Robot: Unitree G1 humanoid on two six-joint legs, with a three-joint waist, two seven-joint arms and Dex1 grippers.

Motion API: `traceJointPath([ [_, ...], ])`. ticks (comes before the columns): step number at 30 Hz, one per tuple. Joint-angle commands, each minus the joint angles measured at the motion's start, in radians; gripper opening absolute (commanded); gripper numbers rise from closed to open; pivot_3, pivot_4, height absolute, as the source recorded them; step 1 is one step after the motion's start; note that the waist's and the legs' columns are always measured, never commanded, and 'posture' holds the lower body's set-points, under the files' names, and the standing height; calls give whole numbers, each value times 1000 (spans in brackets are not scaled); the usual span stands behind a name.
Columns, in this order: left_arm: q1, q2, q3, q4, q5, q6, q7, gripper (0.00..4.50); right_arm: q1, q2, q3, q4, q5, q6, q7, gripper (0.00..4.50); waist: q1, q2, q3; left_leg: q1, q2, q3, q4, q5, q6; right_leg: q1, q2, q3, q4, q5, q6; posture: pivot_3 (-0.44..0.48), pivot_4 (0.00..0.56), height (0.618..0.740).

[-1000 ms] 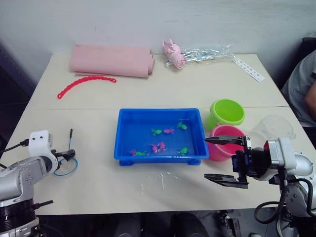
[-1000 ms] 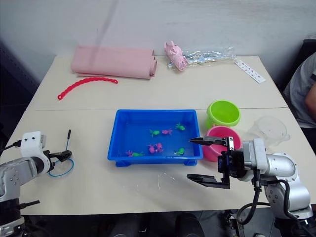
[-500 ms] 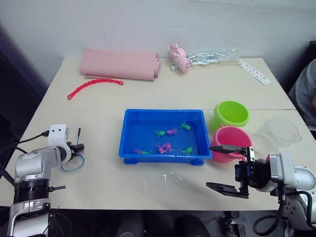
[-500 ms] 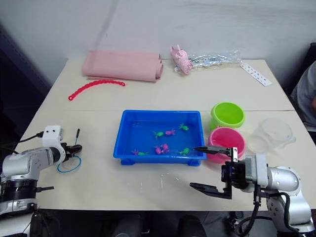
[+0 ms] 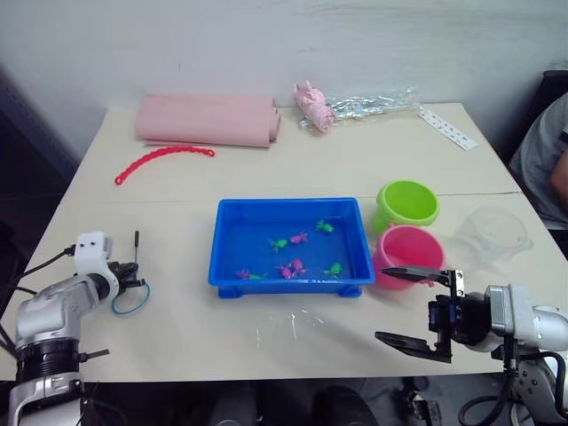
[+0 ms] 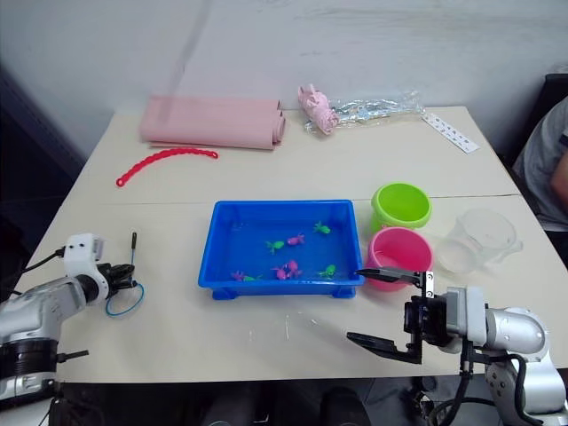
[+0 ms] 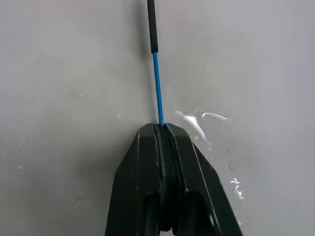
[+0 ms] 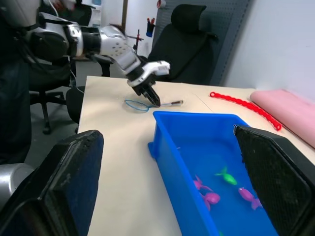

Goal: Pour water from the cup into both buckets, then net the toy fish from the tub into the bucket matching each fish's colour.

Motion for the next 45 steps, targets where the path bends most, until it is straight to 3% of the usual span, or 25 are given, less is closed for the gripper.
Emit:
traceJointPath([
  [1, 41, 117, 65, -110, -65, -179, -247, 62, -55, -63, -32, -98, -18, 124, -144, 4500, -4, -6, 2, -2, 0, 0, 0, 0, 0, -1, 0, 0, -1, 0, 0, 0, 150, 740],
  [4, 68, 218, 31, -163, -99, -358, -531, 62, -134, -175, -3, -140, -135, 313, -291, 4500, -12, -9, 1, -9, 0, 0, 1, -1, 0, -8, -1, 0, -2, 0, 0, 0, 150, 740],
  [7, 42, 290, -33, -242, -163, -389, -741, 62, -248, -258, 40, -167, -19, 469, -259, 4500, -7, -7, 3, -15, -1, 0, 2, -1, 0, -14, -2, 0, -2, 0, 0, 0, 150, 740],
  [11, -28, 372, -194, -350, -168, -375, -920, 62, -422, -308, 121, -156, 79, 668, -235, 4500, -14, -5, 4, -16, -1, 0, 1, -1, 1, -14, -1, -1, -2, 0, -1, 0, 150, 740],
  [14, -104, 370, -301, -390, -133, -390, -962, 62, -524, -292, 177, -147, 109, 758, -243, 4500, -15, -5, 4, -17, -1, 0, 1, 0, 2, -14, -1, -1, -2, 0, 0, 0, 150, 740],
  [17, -249, 301, -474, -435, -58, -368, -949, 62, -628, -238, 285, -153, 91, 836, -266, 4500, -15, -6, 5, -17, -1, 0, 2, 0, 3, -14, 0, -2, -1, 0, 0, 0, 150, 740],
  [23, -376, 201, -642, -460, 3, -331, -946, 62, -721, -148, 402, -147, 58, 931, -309, 4500, -16, -7, 6, -20, -1, 0, 3, 1, 5, -15, 1, -2, 1, 1, 0, 0, 150, 740],
  [28, -414, 138, -697, -448, 48, -331, -911, 62, -754, -101, 433, -154, 70, 1012, -341, 4500, -12, -7, 6, -22, -1, -1, 4, 1, 5, -16, 1, -3, 1, 1, 0, 0, 150, 740],
  [36, -410, 104, -688, -454, 52, -300, -875, 62, -752, -49, 438, -137, 39, 1030, -384, 4500, -12, -7, 6, -24, -1, -4, 9, 1, 5, -16, 1, -6, 3, 1, 0, 0, 150, 740],
  [39, -406, 99, -682, -458, 44, -285, -860, 0, -747, -40, 434, -130, 28, 1021, -387, 3717, -13, -7, 6, -25, -1, -4, 10, 1, 5, -16, 1, -6, 3, 1, 0, 0, 150, 740],
  [43, -398, 96, -675, -466, 42, -288, -849, 0, -734, -41, 433, -112, 1, 1002, -385, 2034, -13, -7, 6, -25, -1, -4, 10, 1, 5, -16, 1, -6, 4, 1, 0, 0, 150, 740],
  [45, -391, 97, -672, -474, 37, -286, -844, 0, -728, -41, 433, -100, -14, 991, -383, 2034, -12, -7, 6, -25, -1, -4, 10, 1, 5, -16, 1, -6, 4, 1, 0, 0, 150, 740],
])
